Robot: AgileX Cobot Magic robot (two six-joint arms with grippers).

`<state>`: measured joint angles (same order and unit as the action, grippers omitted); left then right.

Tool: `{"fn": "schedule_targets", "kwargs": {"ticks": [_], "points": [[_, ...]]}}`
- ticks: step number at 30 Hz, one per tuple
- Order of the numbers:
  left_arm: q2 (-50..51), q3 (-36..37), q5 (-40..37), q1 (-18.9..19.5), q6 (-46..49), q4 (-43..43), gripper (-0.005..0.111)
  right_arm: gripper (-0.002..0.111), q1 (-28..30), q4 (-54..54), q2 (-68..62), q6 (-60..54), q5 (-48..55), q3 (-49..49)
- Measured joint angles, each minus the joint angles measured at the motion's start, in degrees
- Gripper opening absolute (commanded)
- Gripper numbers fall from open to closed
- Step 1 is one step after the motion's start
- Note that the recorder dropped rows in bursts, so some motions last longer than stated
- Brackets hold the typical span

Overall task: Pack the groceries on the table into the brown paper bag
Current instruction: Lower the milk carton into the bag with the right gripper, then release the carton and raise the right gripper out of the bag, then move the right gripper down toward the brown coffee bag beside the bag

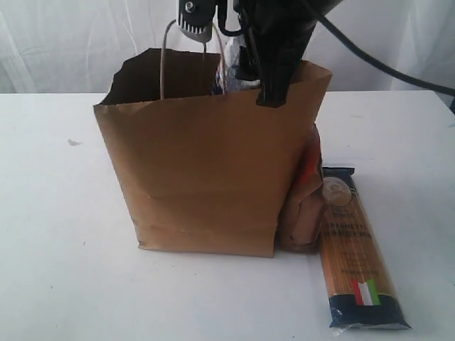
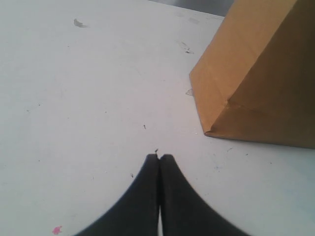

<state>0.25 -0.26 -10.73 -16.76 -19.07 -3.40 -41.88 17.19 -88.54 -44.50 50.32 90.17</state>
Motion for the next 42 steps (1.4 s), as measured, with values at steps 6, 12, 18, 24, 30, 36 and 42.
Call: {"fn": "schedule_targets", "kwargs": {"ticks": [6, 12, 18, 24, 30, 36, 42], "points": [[0.00, 0.00, 0.00, 0.00, 0.00, 0.00, 0.000, 0.069, 0.00, 0.57, 0.00, 0.57, -1.39, 0.00], [0.00, 0.00, 0.00, 0.00, 0.00, 0.00, 0.000, 0.069, 0.00, 0.81, 0.32, 2.59, -1.74, 0.00], [0.00, 0.00, 0.00, 0.00, 0.00, 0.00, 0.000, 0.069, 0.00, 1.74, 3.15, 9.47, -1.74, 0.00], [0.00, 0.00, 0.00, 0.00, 0.00, 0.00, 0.000, 0.068, 0.00, 2.21, 7.42, 14.70, 1.69, 0.00], [0.00, 0.00, 0.00, 0.00, 0.00, 0.00, 0.000, 0.066, 2.27, 2.32, 12.34, 21.41, 12.17, 0.00], [0.00, 0.00, 0.00, 0.00, 0.00, 0.00, 0.000, 0.066, 3.23, 2.42, 20.35, 31.50, 17.55, 0.00], [0.00, 0.00, 0.00, 0.00, 0.00, 0.00, 0.000, 0.066, 3.28, 2.55, 30.87, 44.50, 19.16, -7.29]]}}
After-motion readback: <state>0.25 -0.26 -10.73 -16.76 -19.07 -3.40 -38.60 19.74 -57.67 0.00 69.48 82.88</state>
